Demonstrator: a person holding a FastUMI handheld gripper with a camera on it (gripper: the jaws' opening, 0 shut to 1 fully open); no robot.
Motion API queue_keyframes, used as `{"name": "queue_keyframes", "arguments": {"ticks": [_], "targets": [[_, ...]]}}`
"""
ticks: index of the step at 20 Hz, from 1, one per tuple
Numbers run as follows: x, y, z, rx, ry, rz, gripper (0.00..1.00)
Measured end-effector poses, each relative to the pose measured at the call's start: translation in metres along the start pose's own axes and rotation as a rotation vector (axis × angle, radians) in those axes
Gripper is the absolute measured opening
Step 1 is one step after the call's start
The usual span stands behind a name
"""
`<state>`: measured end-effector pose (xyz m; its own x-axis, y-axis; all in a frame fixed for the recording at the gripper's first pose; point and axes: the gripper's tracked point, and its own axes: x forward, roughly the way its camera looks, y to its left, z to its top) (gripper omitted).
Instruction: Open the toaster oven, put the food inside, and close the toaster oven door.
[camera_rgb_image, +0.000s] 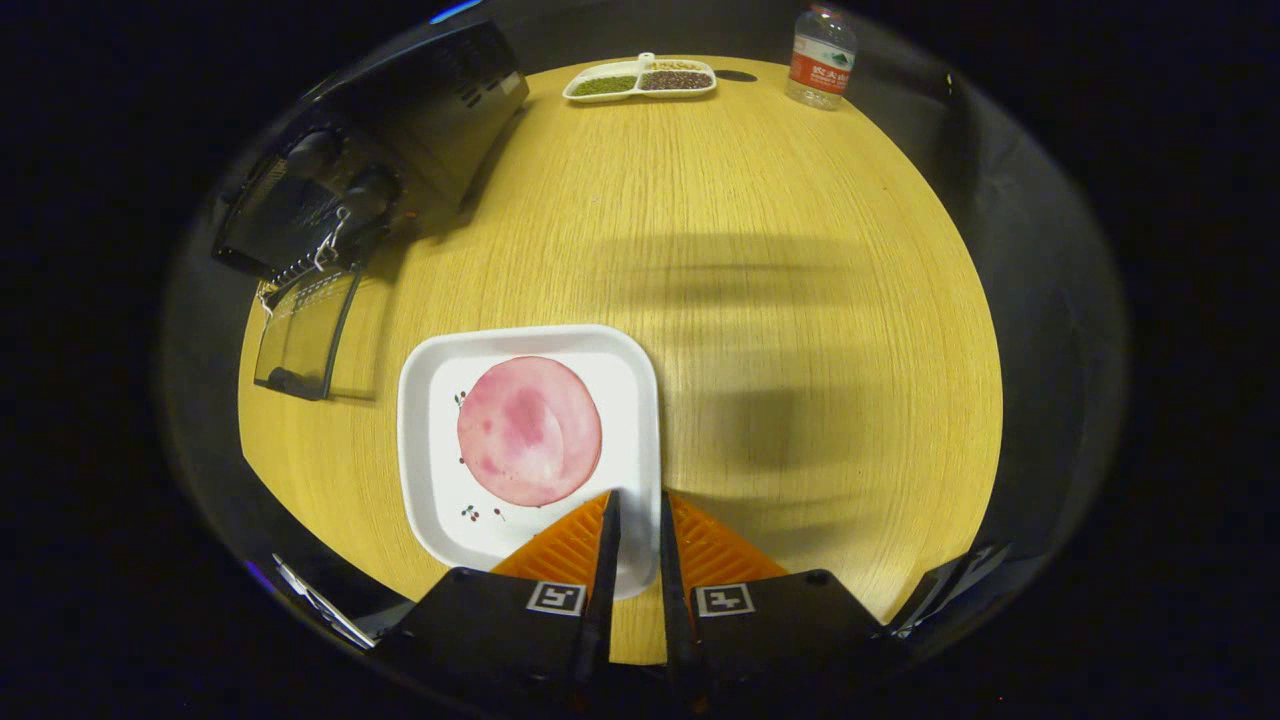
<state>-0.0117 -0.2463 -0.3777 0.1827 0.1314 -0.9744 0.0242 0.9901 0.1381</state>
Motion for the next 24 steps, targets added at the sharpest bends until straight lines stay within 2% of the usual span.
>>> {"name": "queue_keyframes", "arguments": {"ticks": [1, 2, 3, 5, 8, 12, 14, 20, 24], "targets": [[0.002, -0.001, -0.002, 0.029, 0.010, 0.008, 0.26], [0.001, -0.003, 0.001, 0.051, 0.011, 0.017, 0.17], [0.000, -0.003, 0.001, 0.072, 0.014, 0.027, 0.17], [0.000, -0.001, -0.002, 0.057, -0.008, 0.050, 0.05], [-0.001, 0.000, -0.005, 0.102, -0.021, 0.078, 0.05], [-0.001, 0.010, -0.015, 0.190, -0.039, 0.160, 0.02], [-0.006, 0.015, -0.019, 0.272, -0.065, 0.198, 0.02], [-0.038, 0.028, -0.031, 0.430, -0.206, 0.251, 0.02], [-0.062, 0.050, -0.056, 0.555, -0.265, 0.367, 0.02]]}}
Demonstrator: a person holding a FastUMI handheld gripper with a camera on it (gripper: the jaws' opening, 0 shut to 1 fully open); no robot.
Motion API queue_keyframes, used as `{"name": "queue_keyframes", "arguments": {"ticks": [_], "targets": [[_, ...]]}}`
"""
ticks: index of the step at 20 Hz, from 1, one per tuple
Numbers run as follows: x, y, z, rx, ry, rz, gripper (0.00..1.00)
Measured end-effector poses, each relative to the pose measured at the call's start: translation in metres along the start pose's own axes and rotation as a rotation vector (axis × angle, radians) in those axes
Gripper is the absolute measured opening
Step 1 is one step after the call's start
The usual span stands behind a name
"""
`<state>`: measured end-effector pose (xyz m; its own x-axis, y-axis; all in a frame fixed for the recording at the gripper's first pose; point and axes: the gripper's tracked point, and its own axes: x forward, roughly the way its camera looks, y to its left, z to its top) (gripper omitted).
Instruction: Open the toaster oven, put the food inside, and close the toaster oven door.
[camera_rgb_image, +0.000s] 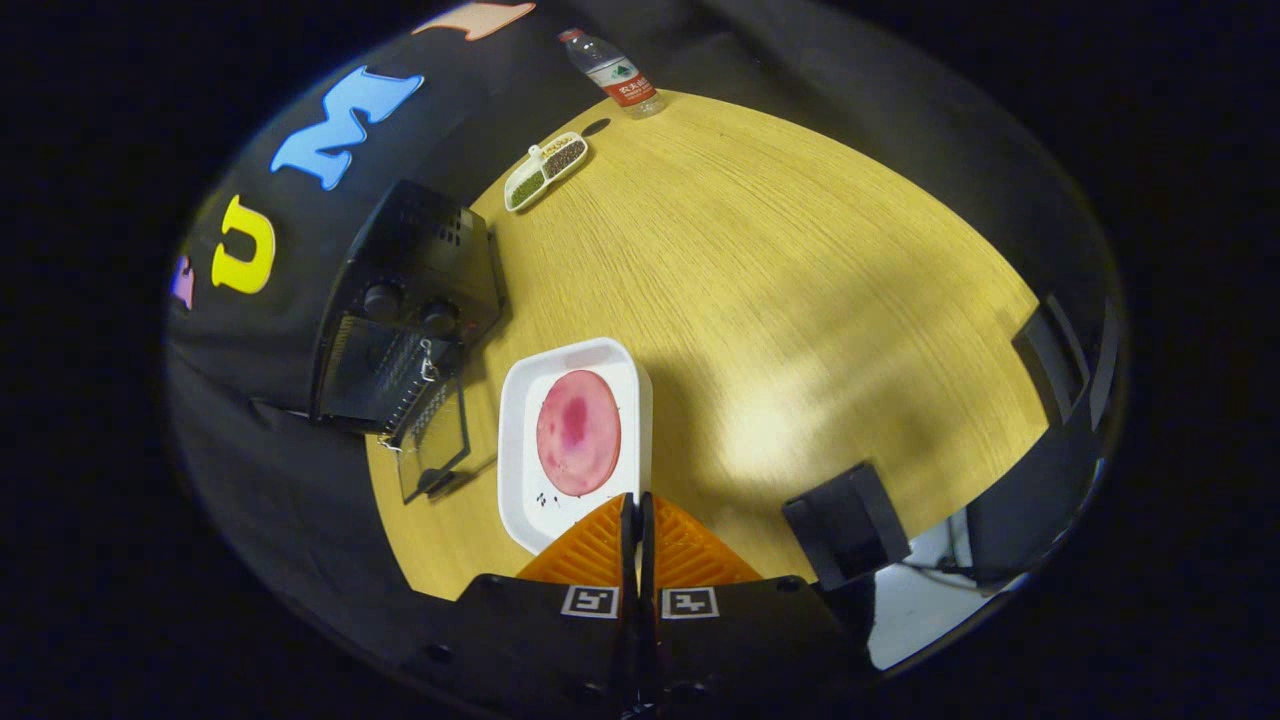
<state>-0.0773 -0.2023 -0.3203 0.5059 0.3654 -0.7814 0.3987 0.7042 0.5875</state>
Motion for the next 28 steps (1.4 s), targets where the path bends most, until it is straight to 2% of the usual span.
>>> {"name": "queue_keyframes", "arguments": {"ticks": [3, 6, 14, 20, 28], "targets": [[-0.008, 0.013, -0.018, 0.091, -0.035, 0.051, 0.02], [-0.020, 0.032, -0.037, 0.125, -0.065, 0.089, 0.02], [-0.037, 0.109, -0.070, 0.130, -0.081, 0.205, 0.02], [-0.017, 0.163, -0.064, 0.069, -0.071, 0.235, 0.02], [0.052, 0.223, -0.056, 0.099, -0.011, 0.217, 0.02]]}}
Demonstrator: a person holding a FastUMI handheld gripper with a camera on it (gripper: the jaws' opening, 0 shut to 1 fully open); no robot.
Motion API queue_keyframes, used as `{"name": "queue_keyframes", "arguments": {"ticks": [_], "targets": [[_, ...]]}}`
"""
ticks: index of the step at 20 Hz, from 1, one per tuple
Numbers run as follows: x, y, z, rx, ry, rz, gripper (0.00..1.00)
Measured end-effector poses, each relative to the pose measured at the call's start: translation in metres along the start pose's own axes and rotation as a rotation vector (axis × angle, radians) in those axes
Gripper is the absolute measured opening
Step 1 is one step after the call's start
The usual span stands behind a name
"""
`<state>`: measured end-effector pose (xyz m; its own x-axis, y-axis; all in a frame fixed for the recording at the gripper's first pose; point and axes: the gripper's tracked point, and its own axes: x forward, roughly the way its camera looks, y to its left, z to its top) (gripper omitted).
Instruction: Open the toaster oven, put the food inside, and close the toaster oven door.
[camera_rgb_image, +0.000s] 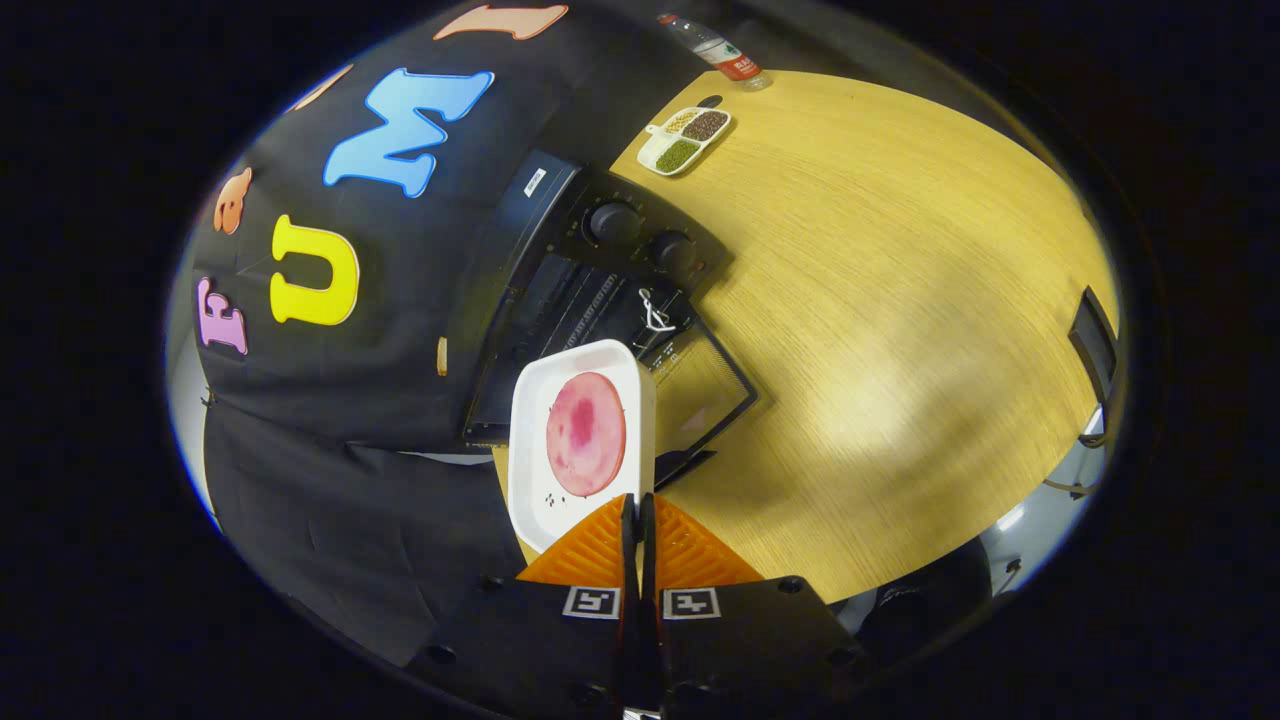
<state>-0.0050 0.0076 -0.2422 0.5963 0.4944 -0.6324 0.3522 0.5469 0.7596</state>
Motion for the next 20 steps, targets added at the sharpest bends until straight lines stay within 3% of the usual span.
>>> {"name": "queue_keyframes", "arguments": {"ticks": [10, 20], "targets": [[0.086, 0.028, 0.011, 0.105, 0.034, -0.035, 0.02], [0.128, 0.057, 0.053, 0.194, -0.158, 0.045, 0.02]]}}
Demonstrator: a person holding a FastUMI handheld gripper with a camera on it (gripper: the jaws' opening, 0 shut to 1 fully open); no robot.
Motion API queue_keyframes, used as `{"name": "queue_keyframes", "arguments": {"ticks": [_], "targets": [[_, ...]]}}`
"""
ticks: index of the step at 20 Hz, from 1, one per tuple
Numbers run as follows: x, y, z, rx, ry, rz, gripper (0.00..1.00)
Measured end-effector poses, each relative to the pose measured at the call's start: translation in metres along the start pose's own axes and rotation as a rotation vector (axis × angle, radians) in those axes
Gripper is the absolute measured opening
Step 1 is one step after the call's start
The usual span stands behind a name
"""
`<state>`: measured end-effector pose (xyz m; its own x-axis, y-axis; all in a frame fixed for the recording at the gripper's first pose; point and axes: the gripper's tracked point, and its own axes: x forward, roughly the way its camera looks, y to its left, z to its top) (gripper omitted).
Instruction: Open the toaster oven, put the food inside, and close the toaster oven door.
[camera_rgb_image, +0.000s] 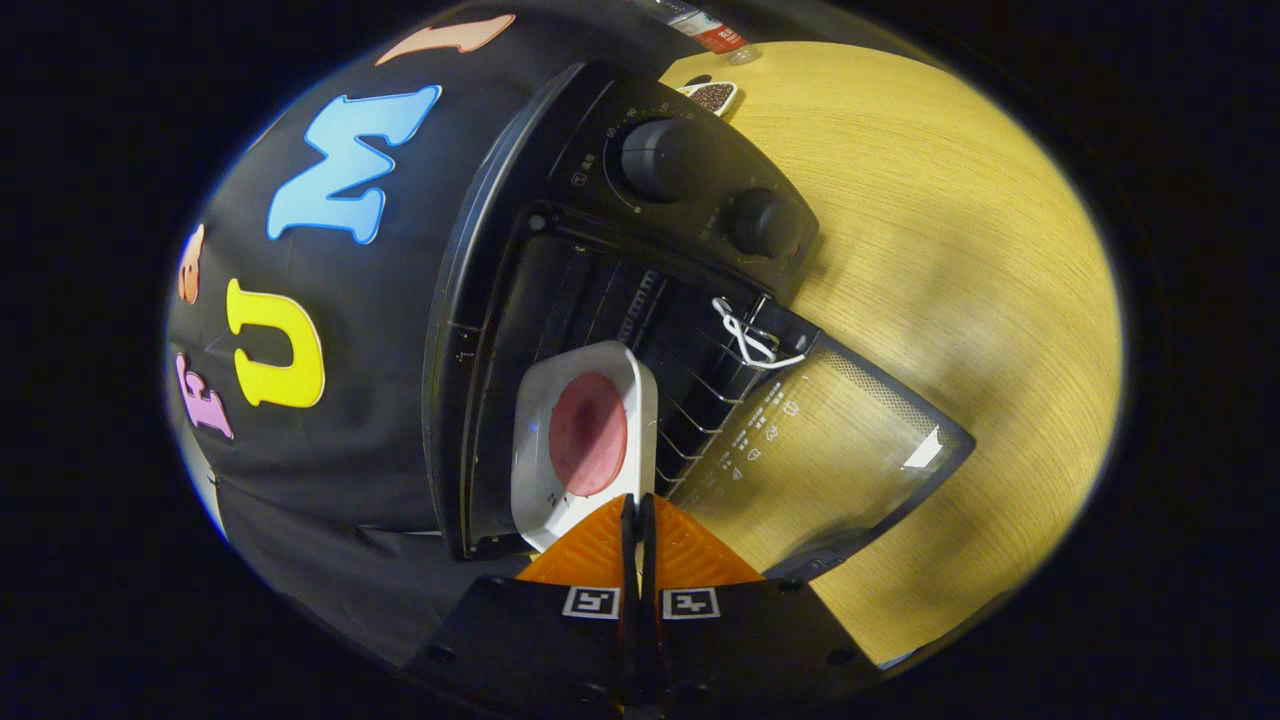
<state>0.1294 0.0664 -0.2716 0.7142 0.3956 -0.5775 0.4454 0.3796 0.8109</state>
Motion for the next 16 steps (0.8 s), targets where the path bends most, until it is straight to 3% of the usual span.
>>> {"name": "queue_keyframes", "arguments": {"ticks": [8, 11, 16], "targets": [[0.040, 0.017, 0.007, 0.124, -0.067, 0.057, 0.02], [0.043, 0.006, 0.019, 0.137, -0.156, 0.008, 0.02], [0.049, 0.012, 0.021, 0.215, -0.194, 0.038, 0.05]]}}
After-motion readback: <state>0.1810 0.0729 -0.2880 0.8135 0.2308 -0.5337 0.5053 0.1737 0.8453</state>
